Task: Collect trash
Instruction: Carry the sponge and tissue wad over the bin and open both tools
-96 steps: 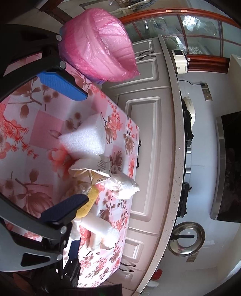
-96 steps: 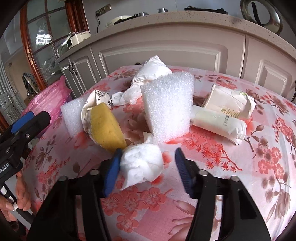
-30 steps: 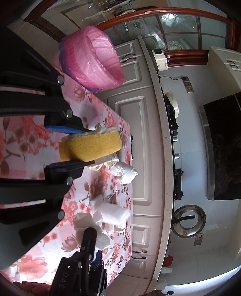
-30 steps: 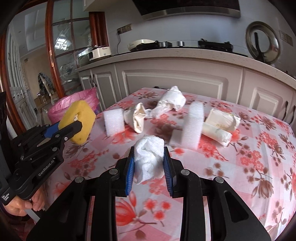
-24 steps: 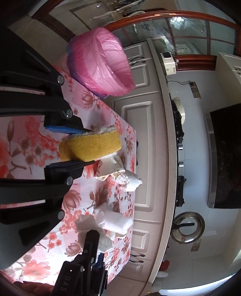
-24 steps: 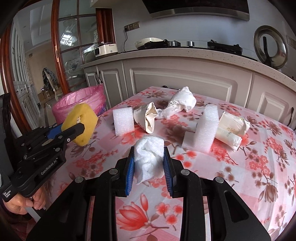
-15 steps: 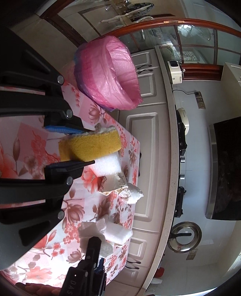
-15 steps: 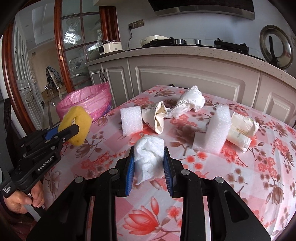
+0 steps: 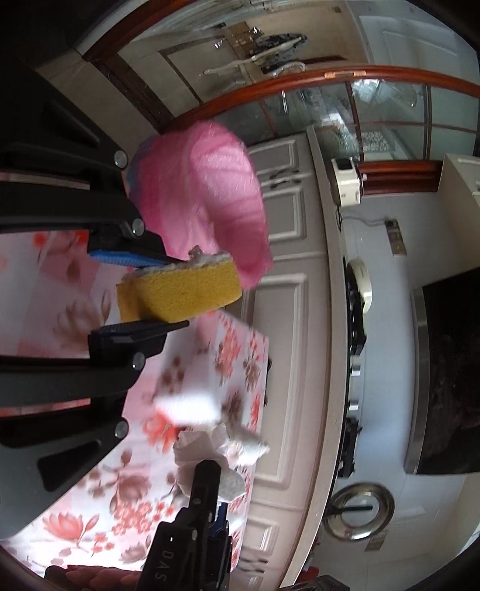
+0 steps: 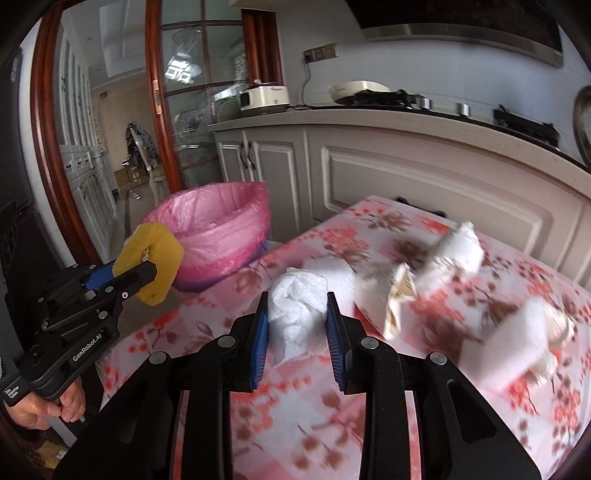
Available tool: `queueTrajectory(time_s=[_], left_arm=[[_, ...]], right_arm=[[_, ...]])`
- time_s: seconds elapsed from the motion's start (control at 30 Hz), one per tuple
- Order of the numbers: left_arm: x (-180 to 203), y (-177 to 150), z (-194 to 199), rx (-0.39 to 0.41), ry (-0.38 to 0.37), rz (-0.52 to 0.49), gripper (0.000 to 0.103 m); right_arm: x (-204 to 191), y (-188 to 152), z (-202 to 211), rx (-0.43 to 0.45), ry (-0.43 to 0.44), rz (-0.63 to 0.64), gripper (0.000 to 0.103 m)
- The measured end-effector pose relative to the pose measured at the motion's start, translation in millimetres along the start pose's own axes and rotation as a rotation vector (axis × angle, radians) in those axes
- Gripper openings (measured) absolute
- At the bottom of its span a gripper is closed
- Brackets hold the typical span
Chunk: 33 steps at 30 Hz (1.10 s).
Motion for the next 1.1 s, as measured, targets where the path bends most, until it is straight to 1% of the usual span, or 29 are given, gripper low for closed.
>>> queueTrajectory(time_s=[0.13,0.33,0.5,0.6,0.77,1.0,1.1], left_arm=[[-25.8,21.4,-5.6,0.018,0.035,0.004,0.024],[-66.7,57.3,-28.8,0.009,0.069,0.033,0.024],[-101.3,87.4,-55.0,-0.001,0.106,0.037,0.024],[-116.3,98.7,-70.1,-0.006,0.123,0.035,0.024],[-131.1,106.6,-93.8,-0.026,0.128,0.048,0.024],[-139.9,108.8,-125.3,-0.056,0.129,0.058,0.025],[-143.4,102.4,-134.0,-0.077,0.133,0.060,0.027]], right_arm=[[-14.4,27.8,-23.2,0.011,0.040,0.025,0.029],[-36.6,72.2,-68.1,0.001,0.119,0.043,0.029],[-46.4,100.0,-102.5,-0.010,0.142,0.043,0.029],[-50.6,112.7,-118.0,-0.016,0.151,0.033,0.029],[-54.4,131.0,-146.3,-0.026,0.159,0.041,0.029],[-59.5,140.0,-175.8,-0.041,0.167,0.043,0.029],[-61.6,141.4,-184.5,-0.044,0.162,0.050,0.034]])
Point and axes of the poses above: each gripper's, at about its wrist camera, not at the fingertips, and z roughly against the way its jaws point, x to its right, y to its top, the point moved 10 cm from there along -z, roughly the way its jaws point, and after that the axes turned 14 degrees about z, right-handed, at the moved point
